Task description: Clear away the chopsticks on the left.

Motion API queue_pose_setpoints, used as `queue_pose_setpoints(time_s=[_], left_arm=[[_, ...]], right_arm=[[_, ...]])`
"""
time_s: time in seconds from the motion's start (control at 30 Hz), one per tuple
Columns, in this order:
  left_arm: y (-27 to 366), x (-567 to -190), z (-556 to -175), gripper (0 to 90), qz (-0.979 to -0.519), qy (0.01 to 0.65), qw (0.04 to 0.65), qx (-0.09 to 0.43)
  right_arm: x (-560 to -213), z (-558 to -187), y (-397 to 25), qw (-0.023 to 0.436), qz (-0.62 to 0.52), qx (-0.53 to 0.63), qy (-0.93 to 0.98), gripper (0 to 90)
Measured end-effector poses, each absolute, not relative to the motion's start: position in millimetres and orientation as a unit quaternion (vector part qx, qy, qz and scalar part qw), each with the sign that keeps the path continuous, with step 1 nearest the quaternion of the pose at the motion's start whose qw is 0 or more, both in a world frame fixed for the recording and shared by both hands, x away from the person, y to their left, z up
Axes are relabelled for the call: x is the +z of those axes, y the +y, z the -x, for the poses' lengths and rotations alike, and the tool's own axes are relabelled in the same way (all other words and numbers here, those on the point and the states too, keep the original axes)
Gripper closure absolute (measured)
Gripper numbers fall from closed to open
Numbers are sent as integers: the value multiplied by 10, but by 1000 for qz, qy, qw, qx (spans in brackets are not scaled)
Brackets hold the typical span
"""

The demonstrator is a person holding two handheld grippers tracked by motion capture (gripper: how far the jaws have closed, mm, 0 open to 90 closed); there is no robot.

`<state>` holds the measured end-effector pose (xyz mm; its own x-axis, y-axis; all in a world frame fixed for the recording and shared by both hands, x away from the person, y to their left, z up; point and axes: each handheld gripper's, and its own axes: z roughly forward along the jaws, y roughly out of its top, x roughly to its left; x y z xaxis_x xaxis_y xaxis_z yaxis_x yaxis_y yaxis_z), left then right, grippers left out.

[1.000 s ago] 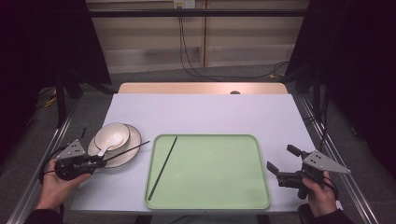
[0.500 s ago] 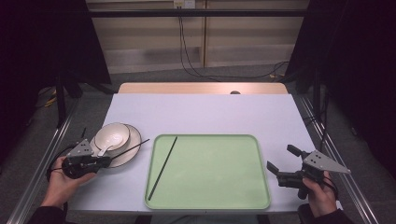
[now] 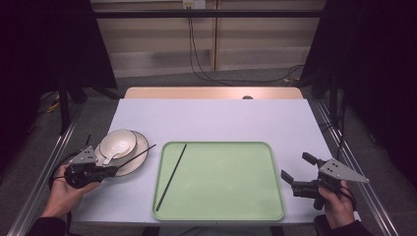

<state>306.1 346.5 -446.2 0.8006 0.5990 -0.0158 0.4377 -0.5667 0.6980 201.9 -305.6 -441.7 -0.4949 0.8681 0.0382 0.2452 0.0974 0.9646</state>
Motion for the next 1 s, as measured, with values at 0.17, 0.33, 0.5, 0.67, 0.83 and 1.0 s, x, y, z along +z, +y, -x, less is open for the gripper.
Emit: queue_pose_setpoints(time_s=[0.17, 0.33, 0.5, 0.67, 0.83, 1.0], left_arm=[[3460, -4419, -3018, 861, -872, 305, 365, 113], [3420, -4376, -2936, 860, -864, 307, 386, 106], [3392, -4338, -2852, 860, -850, 324, 404, 101], [3319, -4296, -2775, 860, -839, 331, 422, 96], [3238, -4227, -2681, 860, -826, 341, 437, 103], [3141, -4206, -2628, 860, -813, 367, 442, 100]], right_arm=[[-4418, -2022, -3055, 291, -409, 534, 680, 10], [-4417, -2020, -3056, 292, -408, 535, 680, 10], [-4416, -2020, -3056, 293, -408, 534, 680, 10], [-4414, -2015, -3053, 294, -409, 534, 679, 10], [-4414, -2017, -3051, 295, -411, 535, 677, 10], [-4414, -2014, -3050, 295, -411, 535, 676, 10]])
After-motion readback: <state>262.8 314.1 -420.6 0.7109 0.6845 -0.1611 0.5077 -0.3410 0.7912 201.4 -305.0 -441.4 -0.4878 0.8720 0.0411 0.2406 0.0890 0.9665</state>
